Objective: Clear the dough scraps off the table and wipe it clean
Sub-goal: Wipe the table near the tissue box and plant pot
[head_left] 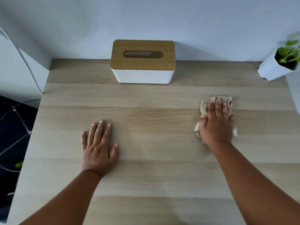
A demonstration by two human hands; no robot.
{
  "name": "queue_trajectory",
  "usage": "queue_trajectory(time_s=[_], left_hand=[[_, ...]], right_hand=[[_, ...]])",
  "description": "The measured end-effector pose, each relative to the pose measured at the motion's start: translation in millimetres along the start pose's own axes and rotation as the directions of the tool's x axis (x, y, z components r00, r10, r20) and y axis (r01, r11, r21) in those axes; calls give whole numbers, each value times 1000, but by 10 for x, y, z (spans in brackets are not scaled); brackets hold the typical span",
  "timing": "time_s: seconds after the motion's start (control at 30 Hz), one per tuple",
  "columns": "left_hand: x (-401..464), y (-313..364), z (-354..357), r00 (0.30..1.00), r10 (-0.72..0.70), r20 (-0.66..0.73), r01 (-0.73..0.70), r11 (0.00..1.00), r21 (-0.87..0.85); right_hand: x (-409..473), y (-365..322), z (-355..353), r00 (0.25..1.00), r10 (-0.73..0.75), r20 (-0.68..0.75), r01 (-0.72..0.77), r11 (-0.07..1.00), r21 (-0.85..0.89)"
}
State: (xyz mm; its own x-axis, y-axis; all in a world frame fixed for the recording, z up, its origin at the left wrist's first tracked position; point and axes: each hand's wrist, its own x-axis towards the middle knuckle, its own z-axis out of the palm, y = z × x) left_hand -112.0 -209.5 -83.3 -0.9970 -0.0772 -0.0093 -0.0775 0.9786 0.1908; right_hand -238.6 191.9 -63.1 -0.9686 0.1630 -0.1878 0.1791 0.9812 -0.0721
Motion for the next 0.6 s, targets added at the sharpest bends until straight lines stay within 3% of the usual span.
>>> queue_trajectory(time_s=[0.07,0.13,0.27,0.37,0.47,0.53,0.6], left_hand=[[0,0,-14,1000,-6,4,6,1000,-11],[5,15,-33,1000,-11,6,11,1000,-23],[-2,58,-81,999,-32,29,33,999,-37],[-3,118,-89,996,-75,47,77,996,-42],[-19,363,-65,988,-138,64,141,988,-56],[-50,639,-21,994,-76,72,81,995,-56],[-84,989,54,996,35,76,-32,998,-50]], right_hand=[[-193,-323,48,999,-35,-11,35,999,1],[-544,-638,154,972,-233,-24,233,973,4],[-1438,-923,441,783,-622,9,621,783,33],[-1688,-504,504,705,-709,31,708,705,29],[-1495,292,373,828,-560,-20,561,828,-3],[-1223,959,225,957,-286,-37,286,958,-26],[-963,1591,59,999,34,-14,-34,999,-27]])
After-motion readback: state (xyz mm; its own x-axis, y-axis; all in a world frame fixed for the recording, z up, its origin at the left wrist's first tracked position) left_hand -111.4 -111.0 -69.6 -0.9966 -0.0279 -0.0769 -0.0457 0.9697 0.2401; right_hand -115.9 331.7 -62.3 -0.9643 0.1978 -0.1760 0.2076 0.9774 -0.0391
